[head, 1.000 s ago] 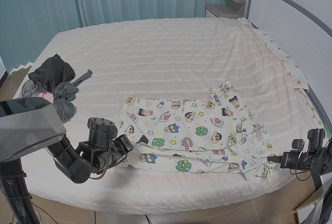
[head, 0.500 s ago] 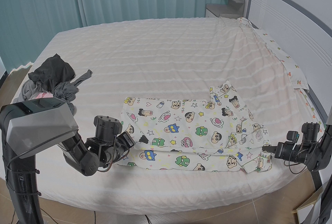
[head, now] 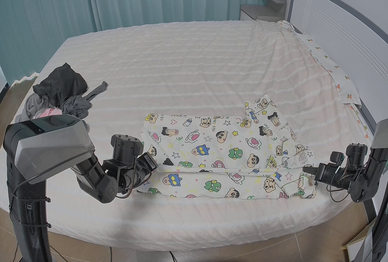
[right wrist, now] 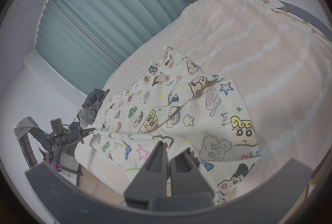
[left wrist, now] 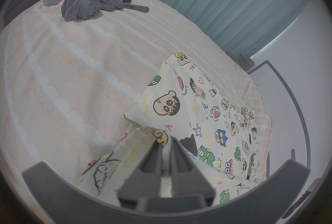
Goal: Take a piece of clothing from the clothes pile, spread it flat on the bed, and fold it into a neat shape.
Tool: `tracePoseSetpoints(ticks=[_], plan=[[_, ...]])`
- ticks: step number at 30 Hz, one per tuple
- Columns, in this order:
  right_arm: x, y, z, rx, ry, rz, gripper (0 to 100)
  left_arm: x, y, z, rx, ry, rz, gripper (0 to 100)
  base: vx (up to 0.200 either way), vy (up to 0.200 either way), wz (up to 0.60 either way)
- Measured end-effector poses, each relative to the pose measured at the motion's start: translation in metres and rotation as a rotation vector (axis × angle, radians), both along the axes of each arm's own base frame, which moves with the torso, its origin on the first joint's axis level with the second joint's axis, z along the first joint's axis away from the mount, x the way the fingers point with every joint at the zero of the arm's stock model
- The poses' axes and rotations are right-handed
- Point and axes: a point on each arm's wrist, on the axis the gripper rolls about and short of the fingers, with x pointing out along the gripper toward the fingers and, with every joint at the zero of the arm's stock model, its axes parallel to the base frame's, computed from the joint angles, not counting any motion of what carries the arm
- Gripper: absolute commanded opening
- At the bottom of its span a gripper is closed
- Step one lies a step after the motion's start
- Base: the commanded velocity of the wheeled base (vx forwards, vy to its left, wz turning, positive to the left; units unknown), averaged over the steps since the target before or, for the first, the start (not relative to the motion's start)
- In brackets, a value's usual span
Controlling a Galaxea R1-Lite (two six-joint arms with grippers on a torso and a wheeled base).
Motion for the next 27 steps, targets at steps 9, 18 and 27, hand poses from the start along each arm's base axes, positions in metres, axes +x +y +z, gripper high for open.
tracePoseSetpoints(ticks=[9, 18, 27], plan=[[0.005, -0.001, -0.004, 0.008, 0.006, -0.011, 100, 0.006, 0.0, -0.003, 0.002, 0.012, 0.008, 100, 0.0, 0.0, 0.0], [0.003, -0.009, -0.004, 0.002, 0.009, -0.056, 100, 0.013, 0.021, 0.007, -0.004, -0.01, 0.068, 100, 0.0, 0.0, 0.0], [-0.008, -0.031, 0.009, 0.054, 0.008, -0.165, 100, 0.009, 0.052, 0.037, -0.066, 0.005, 0.152, 100, 0.0, 0.0, 0.0]])
